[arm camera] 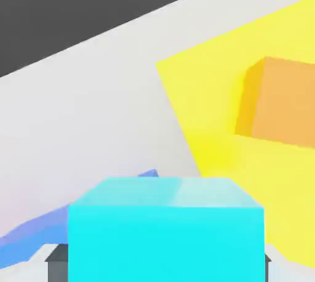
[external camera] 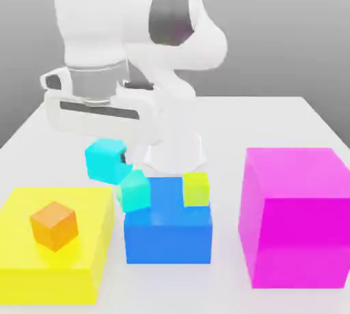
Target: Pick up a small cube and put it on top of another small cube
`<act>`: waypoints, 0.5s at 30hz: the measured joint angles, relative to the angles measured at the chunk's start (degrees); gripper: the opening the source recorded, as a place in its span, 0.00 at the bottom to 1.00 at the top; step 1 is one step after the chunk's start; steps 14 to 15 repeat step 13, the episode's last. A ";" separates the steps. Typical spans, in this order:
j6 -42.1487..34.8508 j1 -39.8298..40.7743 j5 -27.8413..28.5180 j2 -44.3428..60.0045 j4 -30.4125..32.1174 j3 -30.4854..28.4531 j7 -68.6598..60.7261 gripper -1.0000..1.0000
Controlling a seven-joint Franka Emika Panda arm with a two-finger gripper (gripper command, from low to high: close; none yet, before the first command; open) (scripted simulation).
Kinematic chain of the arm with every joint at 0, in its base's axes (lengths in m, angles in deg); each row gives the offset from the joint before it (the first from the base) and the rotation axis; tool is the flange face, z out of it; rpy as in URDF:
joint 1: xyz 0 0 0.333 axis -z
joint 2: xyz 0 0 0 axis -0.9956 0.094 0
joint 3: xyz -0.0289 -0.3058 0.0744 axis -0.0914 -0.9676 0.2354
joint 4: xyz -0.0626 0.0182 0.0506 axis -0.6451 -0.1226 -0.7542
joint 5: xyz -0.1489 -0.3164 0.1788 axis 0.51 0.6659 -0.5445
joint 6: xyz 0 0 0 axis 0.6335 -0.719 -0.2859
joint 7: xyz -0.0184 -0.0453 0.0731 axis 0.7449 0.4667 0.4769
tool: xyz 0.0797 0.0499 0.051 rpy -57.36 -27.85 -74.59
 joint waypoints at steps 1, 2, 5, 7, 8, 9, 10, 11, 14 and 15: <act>-0.64 0.33 0.34 -2.06 1.42 0.52 0.63 0.00; -1.29 0.67 0.65 -4.14 2.84 1.04 1.25 0.00; -0.49 1.44 1.25 -7.06 6.53 2.14 2.47 0.00; 3.60 1.62 1.34 -4.70 8.26 2.25 2.56 0.00; 5.94 1.69 1.37 -3.16 9.07 2.26 2.56 0.00; 8.36 1.75 1.38 -1.52 9.85 2.27 2.54 0.00; 10.25 1.79 1.41 -0.24 10.45 2.26 2.53 1.00; 10.25 1.79 1.41 -0.24 10.45 2.26 2.53 1.00; 10.25 1.79 1.41 -0.24 10.45 2.26 2.53 1.00; 10.25 1.79 1.41 -0.24 10.45 2.26 2.53 1.00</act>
